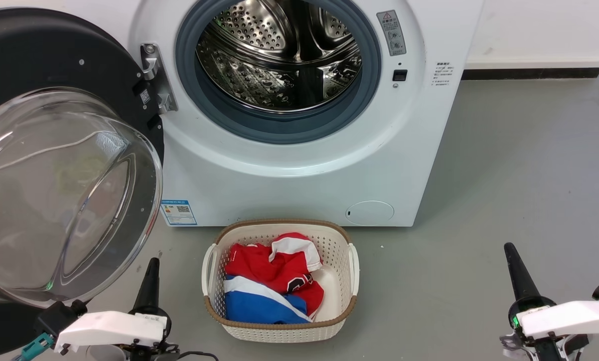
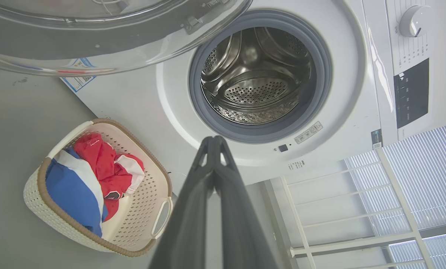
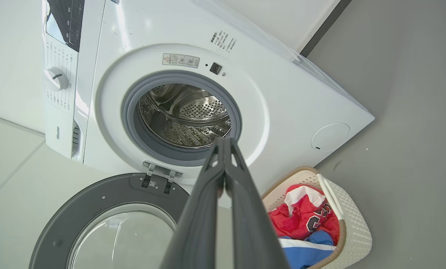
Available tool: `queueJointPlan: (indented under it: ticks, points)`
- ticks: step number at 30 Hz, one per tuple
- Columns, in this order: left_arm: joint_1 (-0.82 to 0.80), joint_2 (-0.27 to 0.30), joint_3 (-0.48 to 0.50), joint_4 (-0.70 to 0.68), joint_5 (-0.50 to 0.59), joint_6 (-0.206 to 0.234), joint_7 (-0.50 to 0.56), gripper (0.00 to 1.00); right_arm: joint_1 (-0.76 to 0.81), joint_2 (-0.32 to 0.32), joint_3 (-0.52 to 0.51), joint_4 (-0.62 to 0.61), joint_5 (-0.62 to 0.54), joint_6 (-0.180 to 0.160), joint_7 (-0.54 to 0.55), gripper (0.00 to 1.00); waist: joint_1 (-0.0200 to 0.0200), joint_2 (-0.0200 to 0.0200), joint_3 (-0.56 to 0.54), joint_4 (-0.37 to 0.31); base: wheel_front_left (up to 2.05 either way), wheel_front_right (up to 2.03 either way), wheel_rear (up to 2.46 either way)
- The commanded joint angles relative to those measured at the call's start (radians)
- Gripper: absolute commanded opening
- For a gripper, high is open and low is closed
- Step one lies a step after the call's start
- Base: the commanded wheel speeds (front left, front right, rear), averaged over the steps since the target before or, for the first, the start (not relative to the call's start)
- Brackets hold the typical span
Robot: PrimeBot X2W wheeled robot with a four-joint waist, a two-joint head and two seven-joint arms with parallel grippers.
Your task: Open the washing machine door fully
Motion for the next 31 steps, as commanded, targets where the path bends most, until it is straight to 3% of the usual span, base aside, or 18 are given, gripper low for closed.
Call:
queueJointPlan:
  ticks: [1, 31]
  points:
    - [-0.030, 0.002, 0.005, -0.006, -0.027, -0.005, 0.007, 0.00, -0.023, 0.000, -0.003, -0.004, 0.030, 0.000, 0.005, 0.00, 0.0000, 0.0000, 0.000, 0.000, 0.00, 0.00, 0.00]
    - [-0.048, -0.009, 0.030, 0.000, -0.300, -0.025, 0.078, 0.00, -0.054, 0.001, -0.020, 0.020, 0.322, 0.000, 0.061, 0.00, 0.0000, 0.0000, 0.007, 0.002, 0.00, 0.00, 0.00]
